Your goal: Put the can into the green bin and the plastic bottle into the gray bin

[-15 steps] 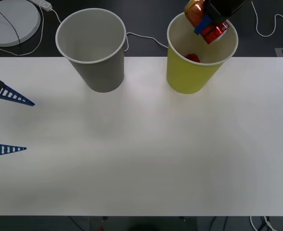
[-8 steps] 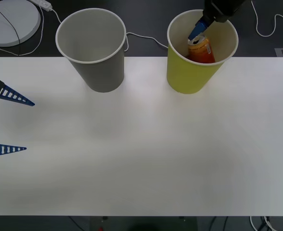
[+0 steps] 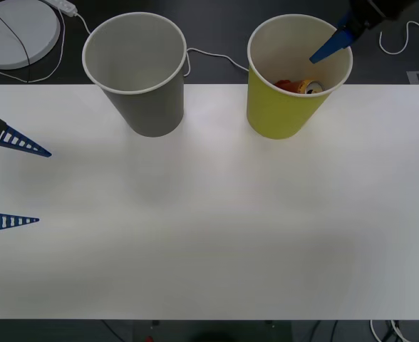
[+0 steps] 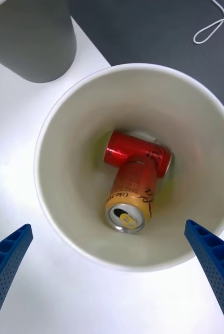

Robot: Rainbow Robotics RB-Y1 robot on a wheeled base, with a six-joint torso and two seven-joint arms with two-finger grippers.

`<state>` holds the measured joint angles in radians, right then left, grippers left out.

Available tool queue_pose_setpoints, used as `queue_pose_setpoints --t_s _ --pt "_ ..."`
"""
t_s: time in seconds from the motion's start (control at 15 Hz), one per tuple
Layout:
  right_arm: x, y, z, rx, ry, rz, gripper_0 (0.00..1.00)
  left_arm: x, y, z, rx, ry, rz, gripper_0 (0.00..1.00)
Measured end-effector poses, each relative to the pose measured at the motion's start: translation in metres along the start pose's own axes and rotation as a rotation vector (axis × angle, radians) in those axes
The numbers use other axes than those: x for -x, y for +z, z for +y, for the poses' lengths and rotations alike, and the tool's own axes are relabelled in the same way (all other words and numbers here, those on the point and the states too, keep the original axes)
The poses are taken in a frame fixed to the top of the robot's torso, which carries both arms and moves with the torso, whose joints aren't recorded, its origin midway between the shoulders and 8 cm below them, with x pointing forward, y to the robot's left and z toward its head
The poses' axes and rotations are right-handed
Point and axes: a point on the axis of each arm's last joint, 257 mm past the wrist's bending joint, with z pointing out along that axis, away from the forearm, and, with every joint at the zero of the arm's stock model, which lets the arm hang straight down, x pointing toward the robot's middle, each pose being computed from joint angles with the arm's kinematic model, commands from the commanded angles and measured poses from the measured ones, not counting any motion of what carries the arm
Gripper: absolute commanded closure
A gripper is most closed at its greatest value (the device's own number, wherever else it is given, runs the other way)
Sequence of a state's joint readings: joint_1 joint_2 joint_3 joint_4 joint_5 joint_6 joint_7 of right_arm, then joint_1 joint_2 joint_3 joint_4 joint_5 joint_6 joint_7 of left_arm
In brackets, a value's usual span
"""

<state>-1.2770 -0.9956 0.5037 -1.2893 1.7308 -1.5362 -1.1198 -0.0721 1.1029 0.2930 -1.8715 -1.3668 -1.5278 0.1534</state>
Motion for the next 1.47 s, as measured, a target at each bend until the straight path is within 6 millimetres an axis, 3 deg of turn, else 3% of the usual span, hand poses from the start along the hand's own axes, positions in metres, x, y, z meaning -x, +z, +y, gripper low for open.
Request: queue_pose_setpoints --t_s 0.47,0.8,1.07,1.47 --pt "-0.042 -0.041 0.017 0.107 -0.095 -0.099 0.0 0.0 0.0 0.0 0.0 0.0 0.0 0.0" --pt "-0.086 -0.062 0.033 0.143 -0.211 -0.187 0.0 0.0 0.0 0.0 0.0 0.0 0.0 0.0" --pt "-0.125 -0.066 0.046 0.148 -0.304 -0.241 0.0 0.0 0.0 0.0 0.0 0.0 0.0 0.0" --pt "-0.174 -0.057 0.07 0.206 -0.407 -0.302 0.0 0.0 0.0 0.0 0.0 0.0 0.0 0.0"
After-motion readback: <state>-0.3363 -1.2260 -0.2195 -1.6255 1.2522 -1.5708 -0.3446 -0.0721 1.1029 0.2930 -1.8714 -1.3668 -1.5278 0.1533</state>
